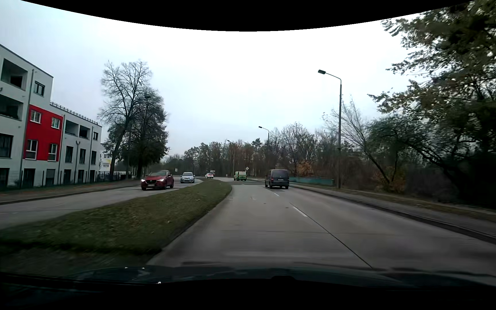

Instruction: Follow the waypoints while adhering to traffic rules and regulations

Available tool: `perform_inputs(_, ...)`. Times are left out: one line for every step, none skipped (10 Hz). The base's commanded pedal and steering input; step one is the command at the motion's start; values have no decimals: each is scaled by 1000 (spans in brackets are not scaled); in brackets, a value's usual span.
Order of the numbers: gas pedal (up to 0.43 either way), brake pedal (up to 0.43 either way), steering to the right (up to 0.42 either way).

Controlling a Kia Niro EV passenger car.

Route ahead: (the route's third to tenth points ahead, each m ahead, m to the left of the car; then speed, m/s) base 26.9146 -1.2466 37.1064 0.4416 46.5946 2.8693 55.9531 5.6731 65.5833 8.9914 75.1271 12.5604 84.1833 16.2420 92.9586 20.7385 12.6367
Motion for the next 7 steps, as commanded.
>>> perform_inputs(197,0,-20)
perform_inputs(197,0,-20)
perform_inputs(197,0,-19)
perform_inputs(197,0,-19)
perform_inputs(189,0,-18)
perform_inputs(189,0,-18)
perform_inputs(177,0,-18)
